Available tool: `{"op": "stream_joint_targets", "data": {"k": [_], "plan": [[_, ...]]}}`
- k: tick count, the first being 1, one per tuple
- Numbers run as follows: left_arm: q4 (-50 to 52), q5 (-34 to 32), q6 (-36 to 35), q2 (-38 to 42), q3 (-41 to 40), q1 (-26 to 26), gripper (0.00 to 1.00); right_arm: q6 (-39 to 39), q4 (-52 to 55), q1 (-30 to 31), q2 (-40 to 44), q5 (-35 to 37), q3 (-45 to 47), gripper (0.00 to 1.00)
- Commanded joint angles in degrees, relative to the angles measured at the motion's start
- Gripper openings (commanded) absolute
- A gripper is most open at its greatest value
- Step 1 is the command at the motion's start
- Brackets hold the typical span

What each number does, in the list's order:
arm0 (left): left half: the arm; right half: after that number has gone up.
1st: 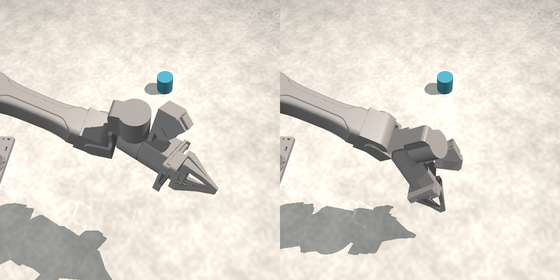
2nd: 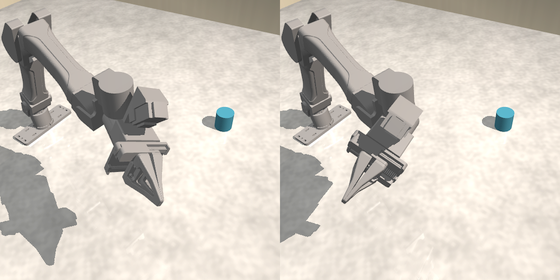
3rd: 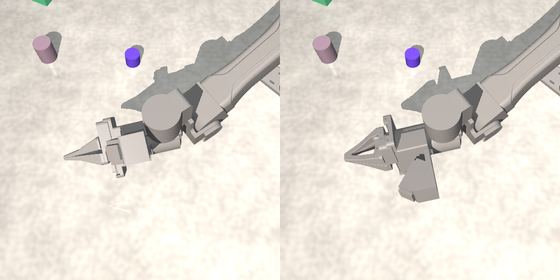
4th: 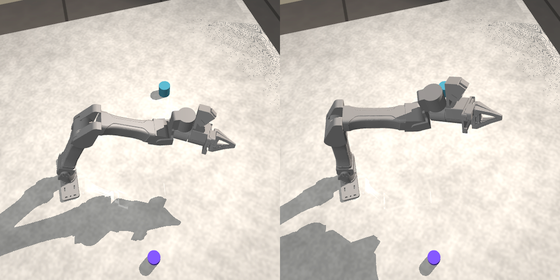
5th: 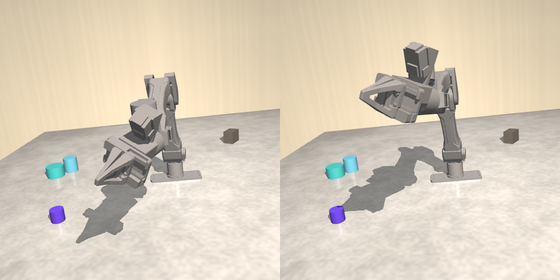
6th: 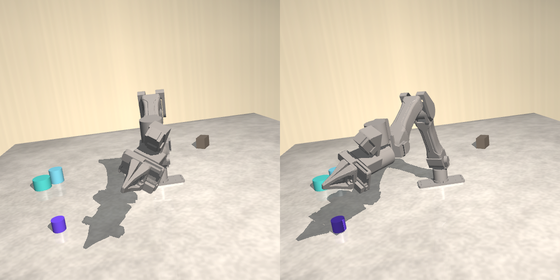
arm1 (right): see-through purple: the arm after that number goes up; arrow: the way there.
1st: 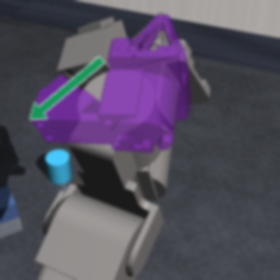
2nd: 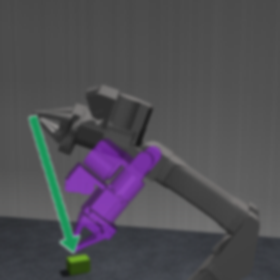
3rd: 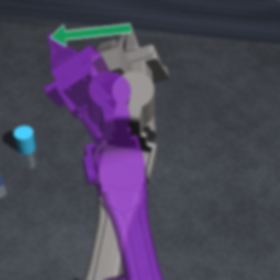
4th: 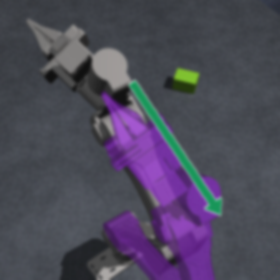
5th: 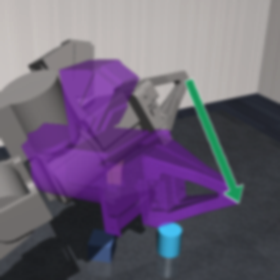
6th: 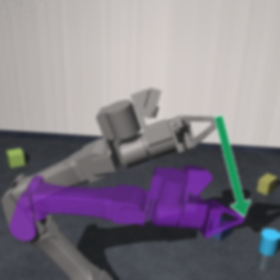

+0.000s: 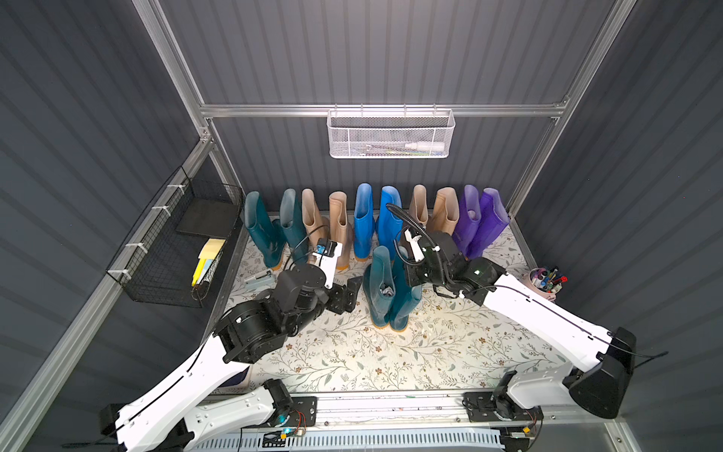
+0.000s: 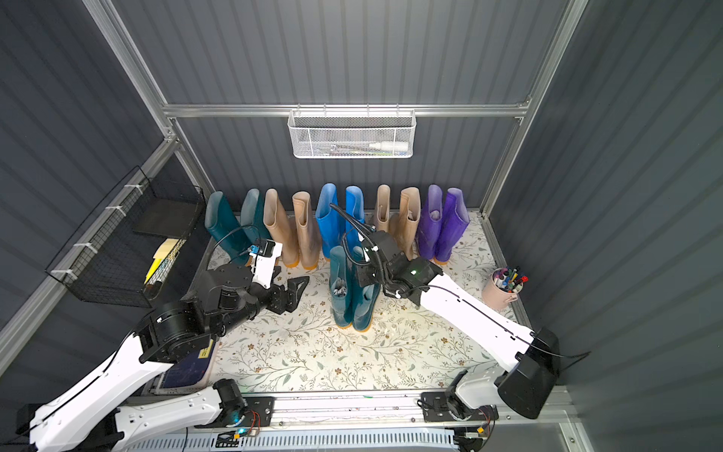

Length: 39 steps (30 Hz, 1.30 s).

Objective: Match and arrange rain boots in pairs
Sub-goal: Pair a pair of rain boots at the center of the board.

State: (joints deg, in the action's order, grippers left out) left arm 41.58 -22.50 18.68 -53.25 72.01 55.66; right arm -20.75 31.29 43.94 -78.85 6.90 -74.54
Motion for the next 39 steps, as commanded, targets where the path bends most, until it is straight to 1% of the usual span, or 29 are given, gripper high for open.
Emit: {"op": "stream_joint_targets", "data": {"k": [1, 3, 6, 15, 19, 31, 39], "plan": [[0.3, -0.9, 0.3, -0.1, 0.9, -0.4, 0.85, 3.0, -3.0, -0.4, -1.0, -1.3, -2.4, 0.0], [0.2, -0.9, 0.1, -0.2, 0.9, -0.4, 0.85, 4.9, -2.6, -0.4, -1.2, -2.4, -3.1, 0.0], [-0.1, -0.9, 0.1, -0.1, 0.8, -0.4, 0.85, 7.3, -0.6, -0.5, -1.3, -2.0, -4.4, 0.0], [-0.2, -0.9, 0.7, -0.2, 0.6, -0.3, 0.85, 12.2, 2.7, -1.6, -1.8, -4.8, -6.6, 0.0], [-0.4, -0.8, 1.1, -0.1, 0.5, -0.3, 0.85, 13.8, 2.9, -1.7, -1.8, -5.7, -6.9, 0.0], [-0.2, -1.1, 1.4, 0.3, 0.1, -0.3, 0.85, 18.7, 3.2, -2.1, -2.6, -5.8, -7.1, 0.0], [-0.2, -1.2, 1.3, 0.1, 0.2, -0.4, 0.85, 19.4, 3.2, -3.2, -3.9, -6.5, -8.1, 0.0]]}}
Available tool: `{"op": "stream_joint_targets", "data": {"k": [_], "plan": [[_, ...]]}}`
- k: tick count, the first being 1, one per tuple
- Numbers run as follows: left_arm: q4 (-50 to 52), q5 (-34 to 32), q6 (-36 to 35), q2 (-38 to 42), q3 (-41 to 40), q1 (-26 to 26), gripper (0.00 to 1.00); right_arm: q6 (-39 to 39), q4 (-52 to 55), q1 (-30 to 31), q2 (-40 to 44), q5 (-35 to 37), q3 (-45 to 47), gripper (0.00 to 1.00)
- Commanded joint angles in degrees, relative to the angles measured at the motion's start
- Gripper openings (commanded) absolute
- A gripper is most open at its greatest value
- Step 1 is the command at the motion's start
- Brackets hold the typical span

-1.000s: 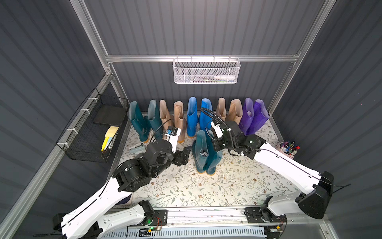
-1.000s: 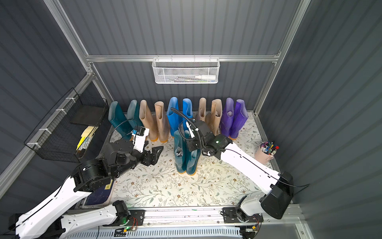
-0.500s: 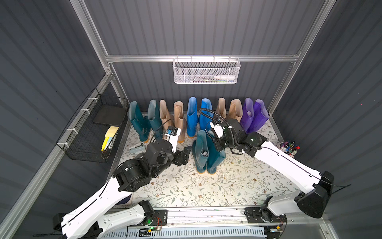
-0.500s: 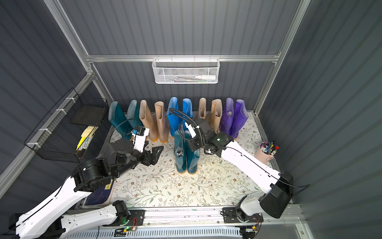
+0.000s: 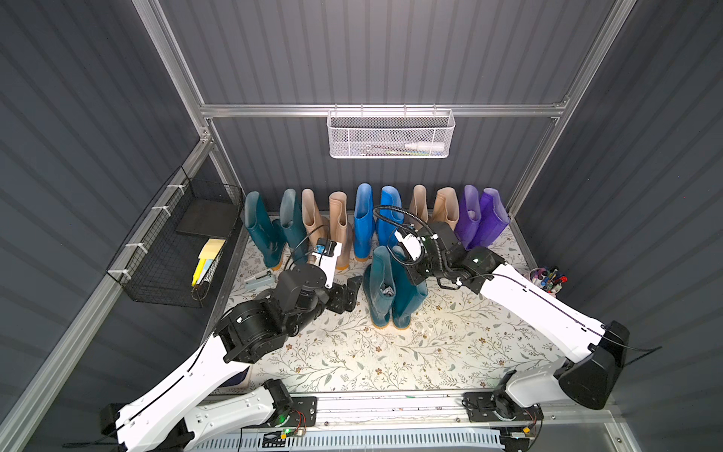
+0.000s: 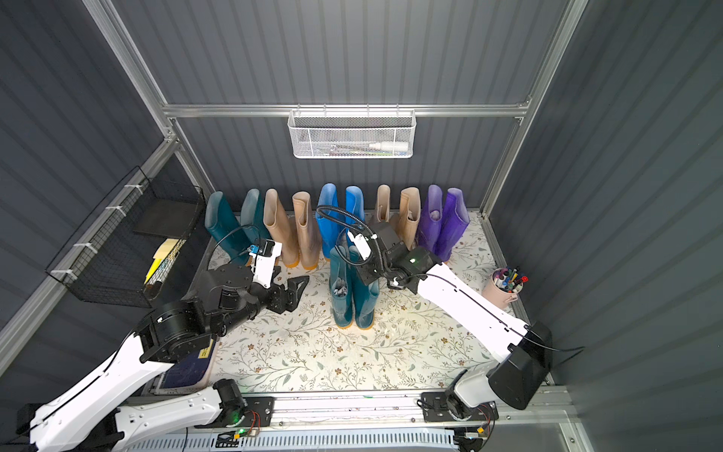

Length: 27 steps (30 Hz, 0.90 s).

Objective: Match and arrange rain boots in pairs
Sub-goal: Pair a pair of rain boots at the center of the board.

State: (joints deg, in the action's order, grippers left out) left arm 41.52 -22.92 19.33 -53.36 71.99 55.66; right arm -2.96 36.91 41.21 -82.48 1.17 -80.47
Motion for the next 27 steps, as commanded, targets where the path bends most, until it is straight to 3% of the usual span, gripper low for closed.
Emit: {"op": "stream_joint_targets", "data": {"k": [1, 10, 27], "plan": [[-0.1, -0.8, 0.7, 0.2, 0.2, -0.3, 0.85, 1.6, -2.6, -0.5, -0.4, -0.9, -2.2, 0.0], [-0.4, -0.8, 0.5, -0.6, 0.3, -0.3, 0.85, 1.6, -2.7, -1.1, -0.4, -1.0, -2.7, 0.0], [-3.1, -1.7, -4.3, -1.9, 1.2, -0.3, 0.94, -0.2, -0.8, -1.0, 3.8, -1.8, -4.0, 0.4]]}}
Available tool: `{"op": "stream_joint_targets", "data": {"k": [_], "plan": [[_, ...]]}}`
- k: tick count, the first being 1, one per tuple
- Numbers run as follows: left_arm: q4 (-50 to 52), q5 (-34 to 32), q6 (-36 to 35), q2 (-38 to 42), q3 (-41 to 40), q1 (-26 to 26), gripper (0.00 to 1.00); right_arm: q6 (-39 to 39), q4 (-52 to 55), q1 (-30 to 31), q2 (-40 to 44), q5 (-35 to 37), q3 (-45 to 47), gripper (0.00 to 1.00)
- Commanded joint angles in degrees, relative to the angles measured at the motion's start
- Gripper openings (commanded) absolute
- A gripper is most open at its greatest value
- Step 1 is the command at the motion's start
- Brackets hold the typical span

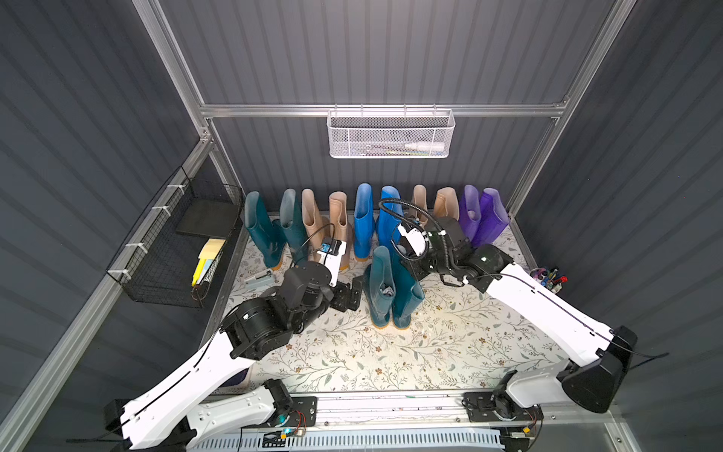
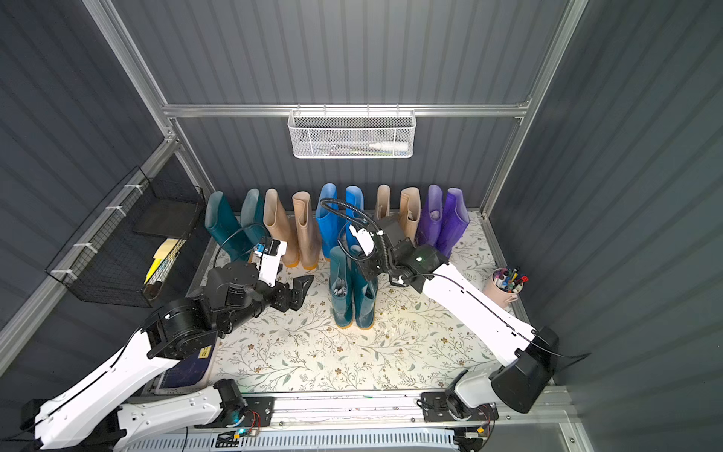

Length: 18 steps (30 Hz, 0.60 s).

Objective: Match and arrange rain boots in pairs
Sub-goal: Pair a pair of rain boots at the center of the board.

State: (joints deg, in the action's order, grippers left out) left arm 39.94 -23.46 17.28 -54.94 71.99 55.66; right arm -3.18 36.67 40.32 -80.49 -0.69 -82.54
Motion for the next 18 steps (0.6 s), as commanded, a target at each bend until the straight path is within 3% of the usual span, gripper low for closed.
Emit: {"op": "stream_joint_targets", "data": {"k": [1, 4, 12, 18], "plan": [[-1.8, -1.1, -3.1, -0.5, 1.4, -0.3, 0.95, 0.0, -0.5, -0.2, 2.2, 0.2, -2.0, 0.42], [-3.7, -1.1, -5.8, -0.9, 0.9, -0.3, 1.0, -0.3, -0.7, -0.2, 3.7, 0.7, -1.9, 0.48], [-7.4, -3.1, -11.7, -2.2, 3.8, -0.4, 1.0, -0.4, -0.9, -1.0, 7.5, 4.5, -0.8, 0.67], [-6.5, -8.3, -14.9, -6.7, 11.1, -0.4, 1.0, -1.3, -2.0, -3.9, 13.1, 6.0, 2.7, 0.85]]}}
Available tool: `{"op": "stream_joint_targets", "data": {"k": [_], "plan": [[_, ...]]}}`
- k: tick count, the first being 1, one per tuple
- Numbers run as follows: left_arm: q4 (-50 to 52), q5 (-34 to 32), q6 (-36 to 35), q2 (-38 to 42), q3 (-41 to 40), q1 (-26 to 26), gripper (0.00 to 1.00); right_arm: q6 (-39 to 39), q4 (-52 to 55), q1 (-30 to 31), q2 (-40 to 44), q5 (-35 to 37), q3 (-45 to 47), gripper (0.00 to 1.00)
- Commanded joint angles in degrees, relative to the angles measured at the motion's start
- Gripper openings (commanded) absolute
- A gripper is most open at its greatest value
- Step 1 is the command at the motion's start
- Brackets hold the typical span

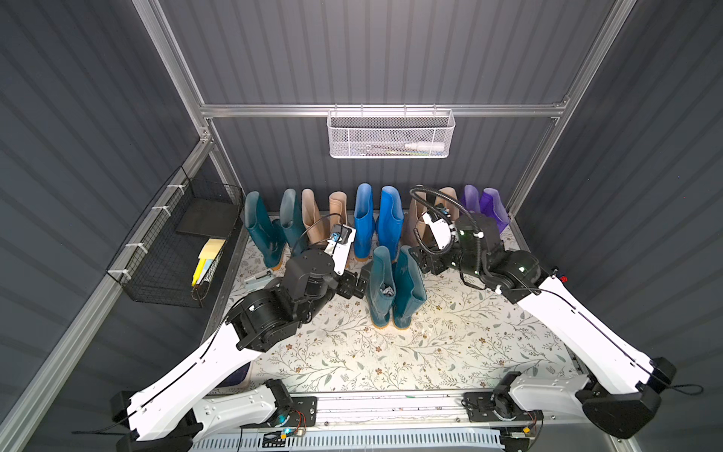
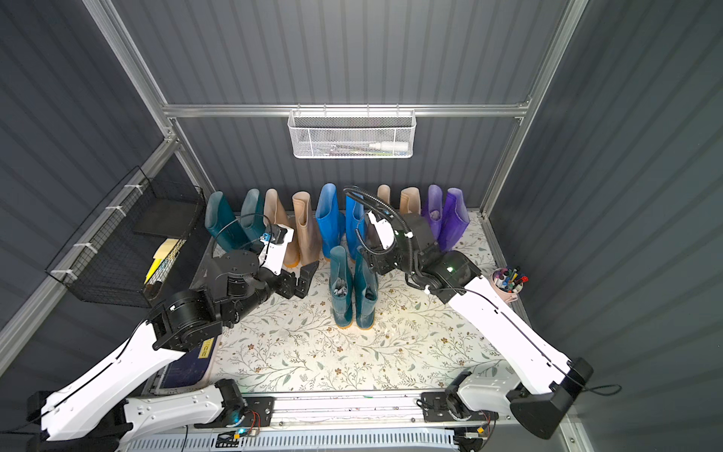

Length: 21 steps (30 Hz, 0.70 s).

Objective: Match and arrange rain boots in pairs
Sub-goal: Pair a pair of rain boots at the center of the board, then reset both arms

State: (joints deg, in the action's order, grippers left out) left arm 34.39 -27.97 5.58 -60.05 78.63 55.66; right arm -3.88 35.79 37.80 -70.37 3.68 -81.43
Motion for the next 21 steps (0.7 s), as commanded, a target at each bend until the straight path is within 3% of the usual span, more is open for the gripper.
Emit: {"op": "stream_joint_targets", "data": {"k": [1, 7, 14, 19, 21], "plan": [[0.1, -5.3, -3.2, -2.9, 6.4, -0.5, 1.0, -1.1, -1.7, -2.1, 4.0, 1.4, 2.5, 0.87], [1.6, -5.0, -5.1, -7.3, 13.6, -2.9, 1.0, -4.8, -4.1, -7.6, 8.0, -4.4, 7.9, 0.98], [6.0, -4.4, -6.8, -12.0, 22.7, -7.1, 1.0, -7.7, -6.1, -13.7, 13.3, -6.9, 11.8, 0.99], [13.5, 15.9, -2.3, -18.5, 30.1, -25.6, 1.0, -11.6, -7.9, -22.4, 16.5, -10.6, 14.9, 0.99], [14.7, 18.4, -3.2, -20.8, 30.7, -30.6, 1.0, -13.4, -8.9, -26.7, 17.4, -13.3, 16.9, 0.99]]}}
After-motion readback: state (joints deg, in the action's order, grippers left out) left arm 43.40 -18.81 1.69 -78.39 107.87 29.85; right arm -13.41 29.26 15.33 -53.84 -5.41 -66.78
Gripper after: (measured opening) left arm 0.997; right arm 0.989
